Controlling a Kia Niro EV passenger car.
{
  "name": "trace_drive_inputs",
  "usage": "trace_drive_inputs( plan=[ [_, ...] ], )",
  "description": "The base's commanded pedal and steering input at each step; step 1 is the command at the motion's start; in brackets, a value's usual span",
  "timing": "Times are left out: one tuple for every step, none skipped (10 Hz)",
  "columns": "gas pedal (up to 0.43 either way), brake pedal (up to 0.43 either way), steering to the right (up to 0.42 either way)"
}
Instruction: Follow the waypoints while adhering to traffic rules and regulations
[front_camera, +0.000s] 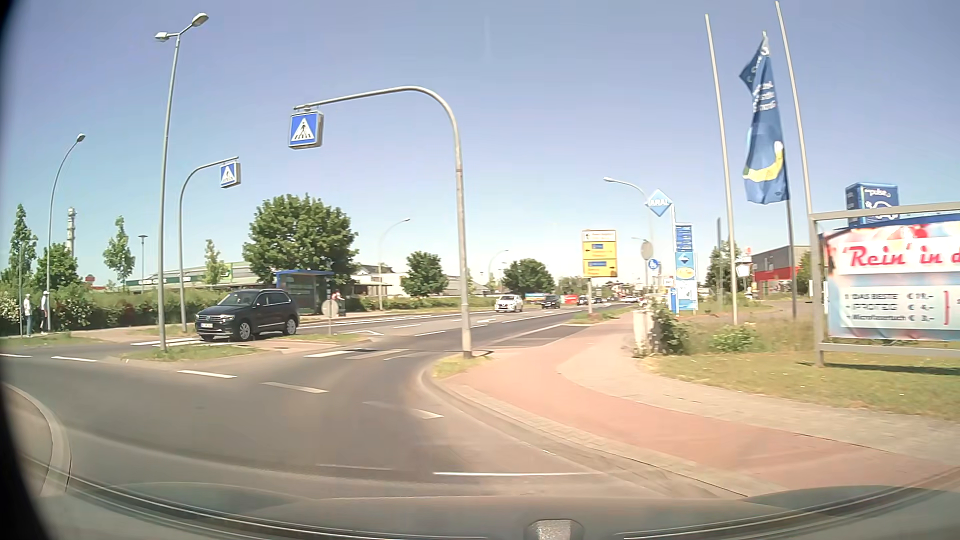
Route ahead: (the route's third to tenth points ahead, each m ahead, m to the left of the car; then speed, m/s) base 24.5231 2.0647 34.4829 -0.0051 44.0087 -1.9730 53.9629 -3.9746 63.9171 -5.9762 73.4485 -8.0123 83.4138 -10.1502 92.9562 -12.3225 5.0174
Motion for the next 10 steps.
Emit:
trace_drive_inputs(
  plan=[
    [0.008, 0.024, -0.440],
    [0.008, 0.030, -0.426],
    [0.008, 0.024, -0.405],
    [0.008, 0.030, -0.369],
    [0.008, 0.024, -0.334],
    [0.008, 0.024, -0.289],
    [0.008, 0.030, -0.236],
    [0.008, 0.024, -0.187],
    [0.008, 0.024, -0.122],
    [0.020, 0.024, -0.059]
  ],
)
